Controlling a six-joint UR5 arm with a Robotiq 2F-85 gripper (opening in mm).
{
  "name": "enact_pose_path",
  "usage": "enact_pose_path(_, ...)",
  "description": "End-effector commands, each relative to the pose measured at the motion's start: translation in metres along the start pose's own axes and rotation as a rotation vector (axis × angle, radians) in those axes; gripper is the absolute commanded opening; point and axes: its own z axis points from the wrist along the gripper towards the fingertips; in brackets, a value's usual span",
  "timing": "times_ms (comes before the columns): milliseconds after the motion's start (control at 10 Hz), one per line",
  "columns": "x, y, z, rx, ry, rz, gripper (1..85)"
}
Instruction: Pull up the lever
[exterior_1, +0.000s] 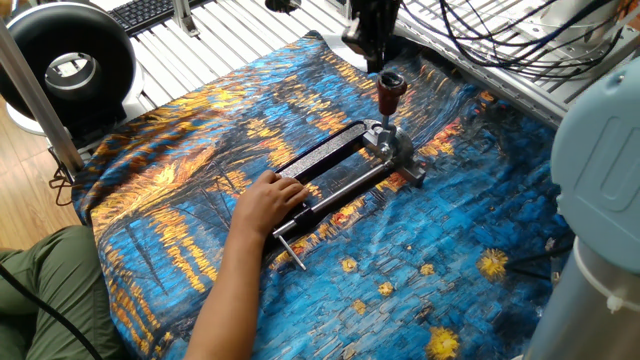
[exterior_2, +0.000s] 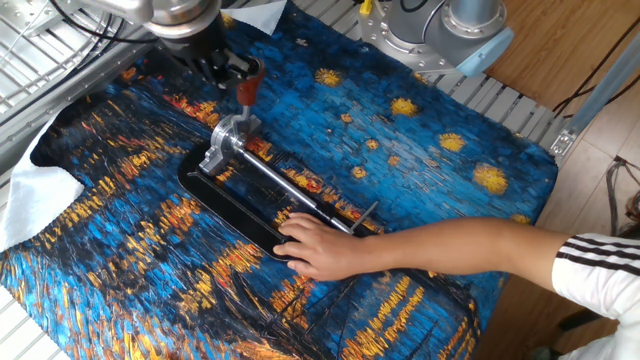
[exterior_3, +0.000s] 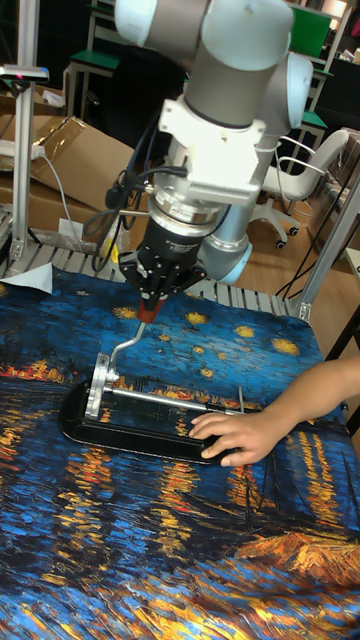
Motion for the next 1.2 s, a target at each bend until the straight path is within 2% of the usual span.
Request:
enact_pose_path(0, -0.015, 0.014, -0.018, 0.015, -0.010, 0.031, 1.0)
enact_pose_path(100, -0.018, 0.024, -0.025, 0.004, -0.018, 0.061, 1.0)
enact_pose_path(400, -0.026, 0.071, -0.045, -0.112, -0.066, 0.194, 1.0)
enact_pose_path(500, -0.026, 0.076, -0.049, -0.115, -0.076, 0.225, 1.0)
enact_pose_path(600, -0.025, 0.071, -0.054, -0.085, -0.096, 0.255, 1.0)
enact_pose_path(700, -0.031, 0.067, -0.060, -0.075, -0.148, 0.280, 1.0)
enact_pose_path(800, -0.049, 0.068, -0.065, -0.096, -0.223, 0.343, 1.0)
enact_pose_path(900, -0.059, 0.073, -0.069, -0.137, -0.261, 0.423, 1.0)
enact_pose_path(1000, -0.051, 0.070, -0.068, -0.131, -0.237, 0.479, 1.0)
enact_pose_path(1100, -0.044, 0.065, -0.064, -0.108, -0.211, 0.505, 1.0)
